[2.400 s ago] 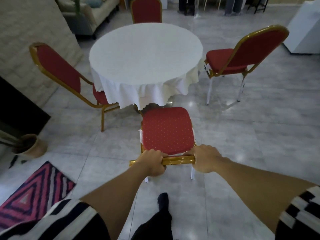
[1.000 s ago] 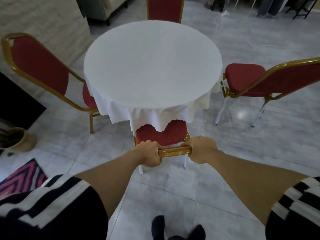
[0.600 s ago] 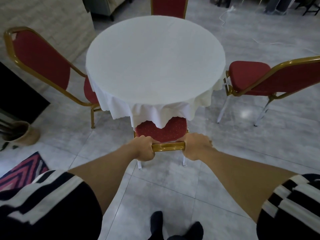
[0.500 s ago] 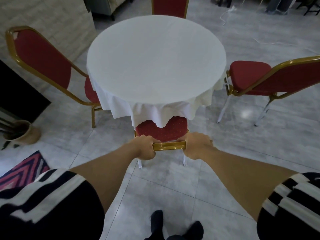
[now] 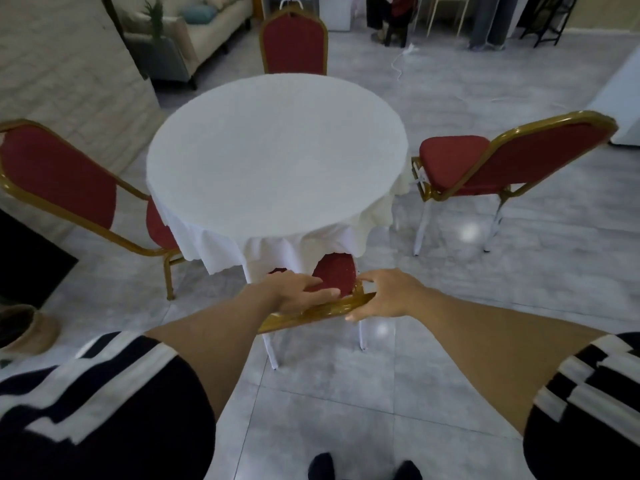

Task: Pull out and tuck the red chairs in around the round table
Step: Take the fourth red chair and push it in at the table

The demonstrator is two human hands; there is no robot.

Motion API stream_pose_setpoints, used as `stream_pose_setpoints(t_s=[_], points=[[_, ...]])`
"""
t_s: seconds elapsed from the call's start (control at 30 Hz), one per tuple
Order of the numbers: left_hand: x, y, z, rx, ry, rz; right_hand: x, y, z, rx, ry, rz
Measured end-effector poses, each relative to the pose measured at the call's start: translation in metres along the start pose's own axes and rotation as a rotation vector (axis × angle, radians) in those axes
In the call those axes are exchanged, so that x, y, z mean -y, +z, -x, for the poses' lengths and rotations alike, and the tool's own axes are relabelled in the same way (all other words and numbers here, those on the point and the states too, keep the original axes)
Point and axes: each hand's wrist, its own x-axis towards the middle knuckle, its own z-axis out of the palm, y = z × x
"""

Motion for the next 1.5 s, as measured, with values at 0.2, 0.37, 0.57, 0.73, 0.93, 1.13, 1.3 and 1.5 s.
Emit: stream_pose_setpoints(t_s=[0.2, 0.37, 0.57, 0.73, 0.93, 1.13, 1.3, 1.5], points=[[-0.086, -0.03, -0.038, -0.095, 0.05, -0.056, -0.064, -0.06, 0.022, -0.113, 0.042, -0.124], [-0.175, -0.041, -0.072, -0.109, 0.105, -0.126, -0.143, -0.116, 0.048, -0.235, 0.07, -0.177], [-0.29, -0.041, -0.118, -0.125, 0.188, -0.171, -0.268, -0.164, 0.088, -0.283, 0.158, -0.163], [-0.362, -0.035, -0.148, -0.141, 0.268, -0.271, -0.33, -0.189, 0.099, -0.309, 0.184, -0.231], [-0.423, -0.059, -0.212, -0.183, 0.318, -0.334, -0.375, -0.239, 0.085, -0.383, 0.194, -0.213], [-0.497, -0.098, -0.276, -0.232, 0.393, -0.353, -0.42, -0.297, 0.062, -0.439, 0.245, -0.182], [-0.536, -0.137, -0.338, -0.22, 0.421, -0.379, -0.464, -0.354, 0.034, -0.426, 0.327, -0.177], [-0.557, -0.179, -0.394, -0.255, 0.434, -0.393, -0.494, -0.408, -0.006, -0.45, 0.322, -0.186]])
